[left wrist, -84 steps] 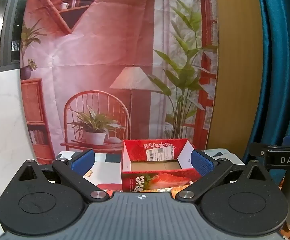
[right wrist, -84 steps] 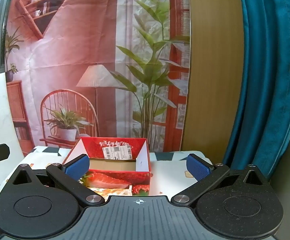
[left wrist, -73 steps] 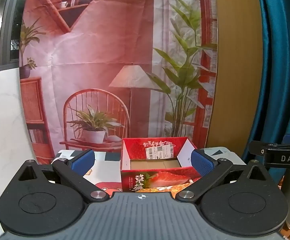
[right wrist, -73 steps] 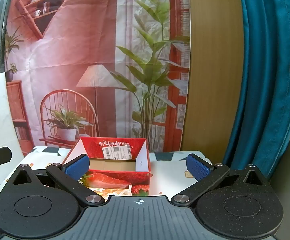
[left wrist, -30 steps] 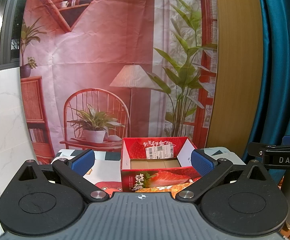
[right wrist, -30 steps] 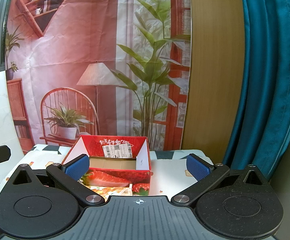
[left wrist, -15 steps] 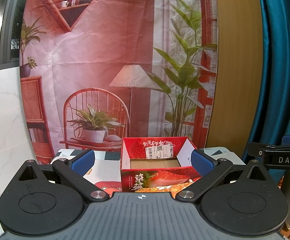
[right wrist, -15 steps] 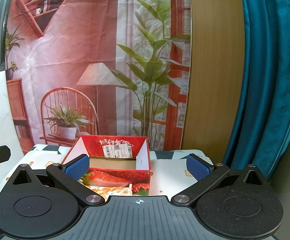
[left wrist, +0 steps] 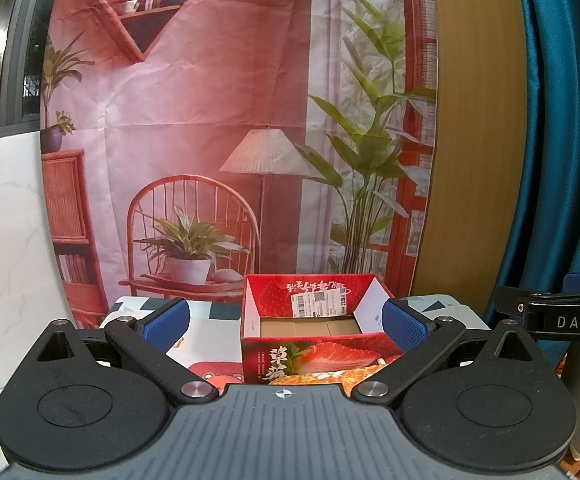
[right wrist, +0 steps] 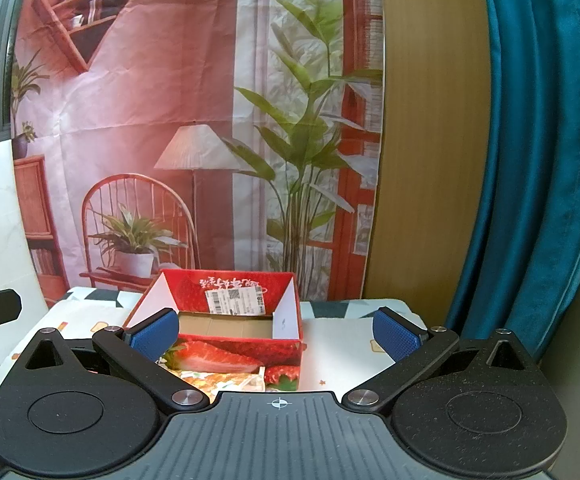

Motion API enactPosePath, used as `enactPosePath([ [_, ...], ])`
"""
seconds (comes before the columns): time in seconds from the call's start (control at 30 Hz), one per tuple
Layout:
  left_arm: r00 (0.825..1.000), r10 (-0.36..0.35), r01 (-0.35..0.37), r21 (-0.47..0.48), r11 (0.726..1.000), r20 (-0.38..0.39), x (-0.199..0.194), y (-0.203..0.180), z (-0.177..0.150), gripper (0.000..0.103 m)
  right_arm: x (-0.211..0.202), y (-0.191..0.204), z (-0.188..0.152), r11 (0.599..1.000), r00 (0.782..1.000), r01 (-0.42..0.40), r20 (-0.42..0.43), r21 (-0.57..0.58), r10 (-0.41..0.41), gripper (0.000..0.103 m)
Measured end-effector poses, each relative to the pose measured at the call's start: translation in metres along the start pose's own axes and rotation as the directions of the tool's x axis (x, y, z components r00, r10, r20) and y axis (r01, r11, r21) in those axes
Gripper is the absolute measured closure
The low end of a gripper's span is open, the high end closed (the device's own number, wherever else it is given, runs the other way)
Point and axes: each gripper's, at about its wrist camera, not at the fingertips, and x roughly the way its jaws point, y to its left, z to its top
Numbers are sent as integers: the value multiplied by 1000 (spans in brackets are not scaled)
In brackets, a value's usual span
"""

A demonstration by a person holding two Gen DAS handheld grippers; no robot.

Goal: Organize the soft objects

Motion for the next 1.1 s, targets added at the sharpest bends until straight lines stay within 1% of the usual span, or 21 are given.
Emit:
enactPosePath([
  [0.4, 1000, -2, 2, -4, 1000, -1, 1, 1, 0, 0, -1, 0, 0, 1000, 1000, -1, 1, 1, 1, 0],
  [0.5, 1000, -13, 13, -10, 1000, 6, 4, 4, 0, 0, 1, 0, -2, 1000, 1000, -14, 13, 11, 14, 0],
  [0.6, 1000, 5, -5, 4, 1000, 21, 10, 7, -3, 0, 8, 1, -15, 999, 998, -41, 38, 35, 39, 0],
  [0.8, 998, 54, -54, -9, 999, 26, 39, 20, -18, 0, 36, -12, -38, 985, 991, -133, 47, 107, 129, 0],
  [0.83, 998, 59, -59, -13, 998, 25, 45, 22, -21, 0, 41, -13, -41, 984, 990, -139, 44, 110, 135, 0],
  [1.0, 996, 87, -87, -7, 996, -24, 78, 33, -41, 0, 75, -14, -63, 988, 994, -109, 10, 106, 108, 0],
  [1.1, 993, 101, -101, 6, 995, -61, 99, 38, -56, 0, 94, -14, -80, 990, 993, -117, 5, 79, 117, 0],
])
